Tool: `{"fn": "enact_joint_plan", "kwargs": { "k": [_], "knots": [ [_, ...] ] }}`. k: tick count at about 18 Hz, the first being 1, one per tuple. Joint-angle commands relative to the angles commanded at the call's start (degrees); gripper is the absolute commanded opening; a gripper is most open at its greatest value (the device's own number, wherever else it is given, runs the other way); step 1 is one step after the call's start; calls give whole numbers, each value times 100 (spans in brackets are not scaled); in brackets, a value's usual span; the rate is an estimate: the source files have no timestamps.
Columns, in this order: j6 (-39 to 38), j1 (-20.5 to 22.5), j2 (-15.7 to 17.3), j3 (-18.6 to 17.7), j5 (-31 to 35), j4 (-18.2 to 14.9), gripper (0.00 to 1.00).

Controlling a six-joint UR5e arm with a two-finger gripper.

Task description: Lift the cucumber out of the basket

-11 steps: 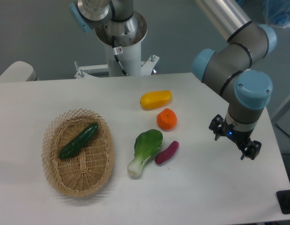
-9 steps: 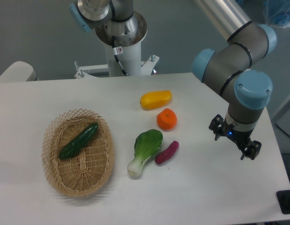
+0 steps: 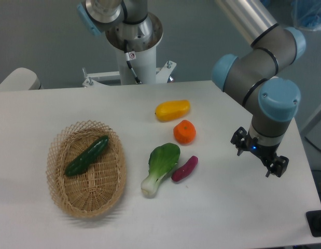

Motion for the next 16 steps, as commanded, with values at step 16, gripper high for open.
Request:
{"fn": "enact_joint_plan", "kwargs": {
  "k": [16],
  "knots": [
    [-1986,-1476,1036,-1335,-114,26,100]
  ]
}}
